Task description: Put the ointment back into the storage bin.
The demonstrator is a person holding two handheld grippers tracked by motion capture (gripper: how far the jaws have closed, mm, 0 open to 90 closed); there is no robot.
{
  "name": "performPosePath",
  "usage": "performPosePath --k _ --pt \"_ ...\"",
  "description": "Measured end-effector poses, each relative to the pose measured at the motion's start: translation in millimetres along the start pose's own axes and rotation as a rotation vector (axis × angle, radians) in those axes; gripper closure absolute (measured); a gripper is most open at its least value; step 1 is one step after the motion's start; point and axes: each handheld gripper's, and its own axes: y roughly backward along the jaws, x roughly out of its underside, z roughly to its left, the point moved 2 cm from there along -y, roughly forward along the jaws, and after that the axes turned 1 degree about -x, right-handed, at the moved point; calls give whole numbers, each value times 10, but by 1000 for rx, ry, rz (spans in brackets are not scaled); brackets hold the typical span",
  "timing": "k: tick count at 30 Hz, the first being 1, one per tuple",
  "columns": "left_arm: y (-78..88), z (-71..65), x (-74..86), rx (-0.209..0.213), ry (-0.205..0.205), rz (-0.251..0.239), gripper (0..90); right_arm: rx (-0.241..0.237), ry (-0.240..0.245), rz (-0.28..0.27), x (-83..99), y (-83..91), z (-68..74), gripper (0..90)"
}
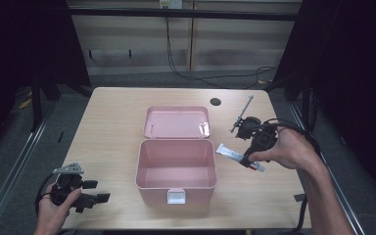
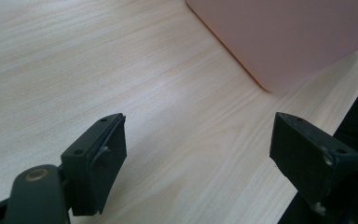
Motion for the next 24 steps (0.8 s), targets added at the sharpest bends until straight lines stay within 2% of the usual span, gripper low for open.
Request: performPosePath --k 7,17,21,24 --pt "-2 -5 2 0 5 -6 185 -17 40 16 -174 -64 63 715" --pt "2 -5 2 -1 5 -7 185 -27 103 10 -376 -83 160 715" --pt "0 0 1 -1 -1 1 185 -26 123 -11 -436 -87 177 715" --pt "-1 -2 0 0 -2 1 185 -29 144 -1 -491 -124 195 715"
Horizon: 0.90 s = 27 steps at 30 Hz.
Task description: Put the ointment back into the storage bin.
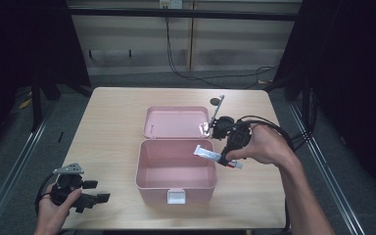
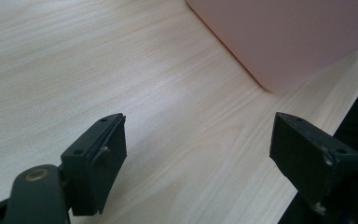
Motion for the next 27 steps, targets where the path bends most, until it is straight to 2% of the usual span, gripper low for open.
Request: performPosePath --k 7,15,27 --pt "2 -1 0 1 1 -2 186 -16 36 7 -127 -78 40 715" --pt "3 -3 -1 -1 3 -8 186 -6 93 -8 -302 -124 83 715" --pt "8 -7 -3 2 2 -13 185 -39 135 8 -491 -263 148 715"
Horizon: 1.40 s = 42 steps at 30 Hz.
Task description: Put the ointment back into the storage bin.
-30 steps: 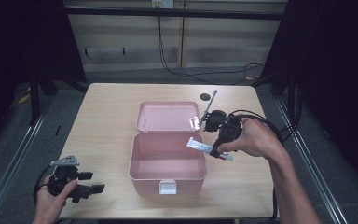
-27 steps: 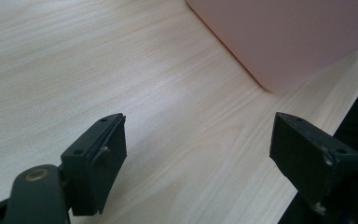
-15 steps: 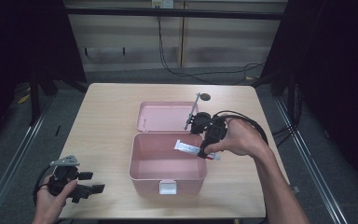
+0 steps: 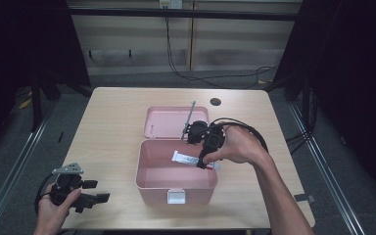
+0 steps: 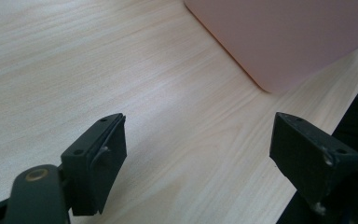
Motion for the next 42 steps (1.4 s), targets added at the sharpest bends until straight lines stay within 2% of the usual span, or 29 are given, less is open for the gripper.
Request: performPosePath --k 9,17,25,39,42 --pt "1 -1 1 0 -2 0 186 -35 59 40 -176 -176 59 715" --pt "4 0 0 0 -2 3 186 -55 87 38 -306 -321 75 715" --pt "4 -2 1 -1 -4 5 186 -68 125 89 -405 -514 111 715" --pt "2 -1 2 0 -6 3 185 -89 159 106 -521 -740 155 714" --pt "4 -2 1 -1 -5 3 186 -106 165 107 -531 -809 150 714"
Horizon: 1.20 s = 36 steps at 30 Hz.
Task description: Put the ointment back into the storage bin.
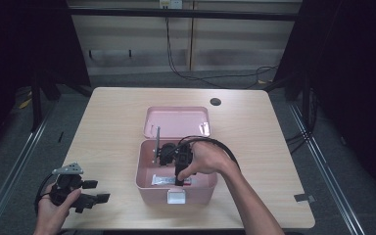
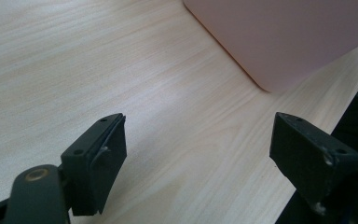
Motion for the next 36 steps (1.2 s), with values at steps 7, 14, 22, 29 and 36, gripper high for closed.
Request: performPosePath --k 7,14,22,29,36 --pt "-3 -1 0 1 -1 0 185 -22 -3 11 8 -108 -32 714" --pt "-3 0 0 0 -1 2 186 -37 9 5 7 -166 -35 714" --pt "2 0 0 2 -4 4 186 -43 11 21 -2 -259 -68 714" --pt "-1 -1 1 1 -3 0 186 -66 22 31 -8 -323 -85 714" --pt "2 -1 0 0 -4 5 186 -68 30 35 -13 -375 -107 714"
